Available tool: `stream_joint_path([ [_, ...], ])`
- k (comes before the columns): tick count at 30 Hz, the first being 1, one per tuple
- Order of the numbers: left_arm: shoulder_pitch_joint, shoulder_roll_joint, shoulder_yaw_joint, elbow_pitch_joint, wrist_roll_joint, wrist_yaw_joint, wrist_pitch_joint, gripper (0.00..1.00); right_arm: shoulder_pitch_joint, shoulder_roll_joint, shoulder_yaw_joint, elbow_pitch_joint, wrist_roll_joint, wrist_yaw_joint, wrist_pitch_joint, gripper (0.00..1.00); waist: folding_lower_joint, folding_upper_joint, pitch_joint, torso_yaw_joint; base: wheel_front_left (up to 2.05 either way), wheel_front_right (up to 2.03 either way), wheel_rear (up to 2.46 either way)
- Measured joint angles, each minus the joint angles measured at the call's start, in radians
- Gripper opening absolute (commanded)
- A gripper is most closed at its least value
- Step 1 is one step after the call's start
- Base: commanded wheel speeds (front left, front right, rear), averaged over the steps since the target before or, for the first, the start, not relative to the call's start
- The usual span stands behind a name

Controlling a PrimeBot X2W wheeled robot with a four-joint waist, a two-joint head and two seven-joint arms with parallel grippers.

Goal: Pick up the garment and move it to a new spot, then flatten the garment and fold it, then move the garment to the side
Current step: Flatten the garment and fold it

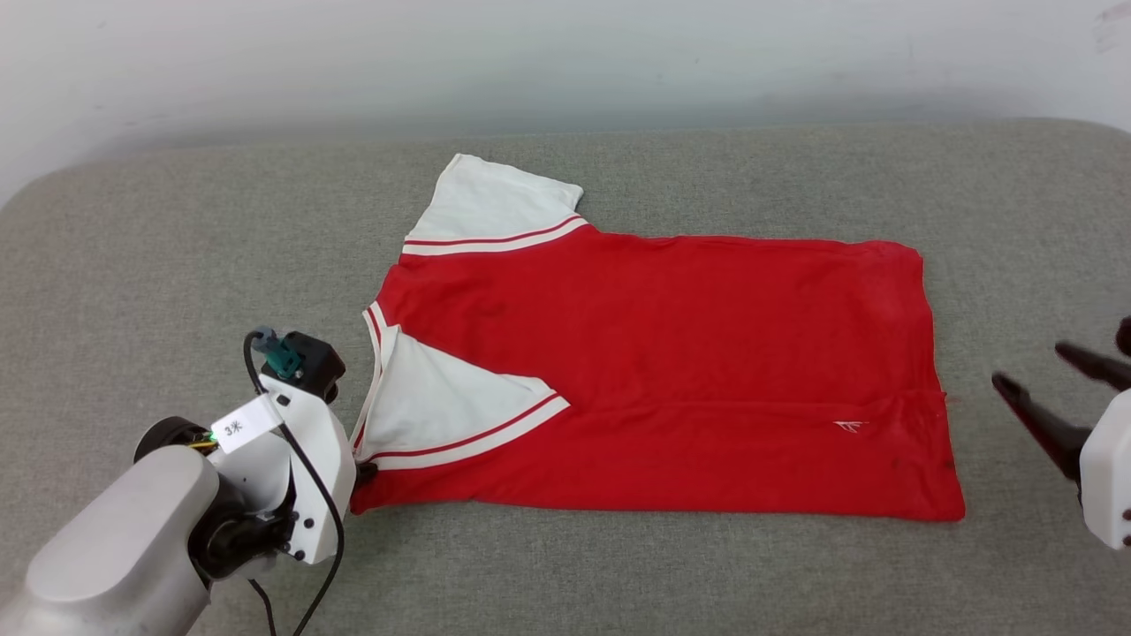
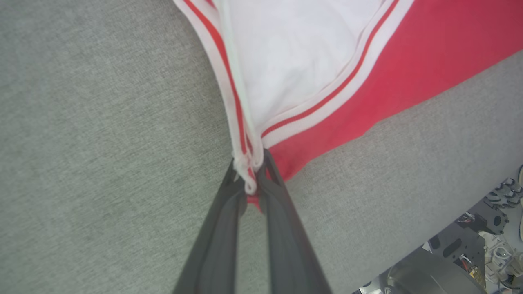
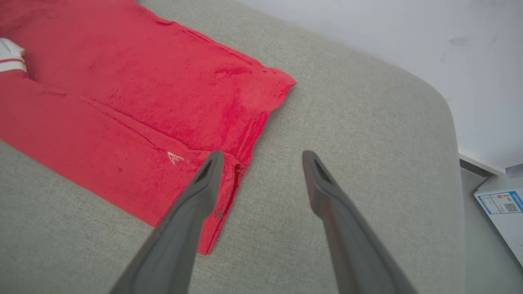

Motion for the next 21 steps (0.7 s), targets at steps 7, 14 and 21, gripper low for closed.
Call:
stream_joint_path([
  [7, 0.02, 0.02, 0.002, -0.068, 0.013, 0.018, -0.021, 0.0, -0.002, -0.054, 0.084, -0.009, 0.101, 0.0, 0.231, 1.0, 0.0, 0.0, 0.011, 0.011, 0.0, 0.0, 0.0],
  [14, 0.017, 0.021, -0.002, -0.114, 0.033, 0.032, -0.026, 0.0, -0.05, -0.003, 0.136, 0.112, 0.107, 0.0, 0.245, 1.0, 0.0, 0.0, 0.049, 0.031, 0.0, 0.0, 0.0],
  [21, -0.001, 0.02, -0.004, -0.132, 0.051, 0.04, -0.038, 0.0, -0.093, 0.038, 0.211, 0.25, 0.11, 0.0, 0.21, 1.0, 0.0001, 0.0, 0.096, 0.052, 0.0, 0.0, 0.0],
])
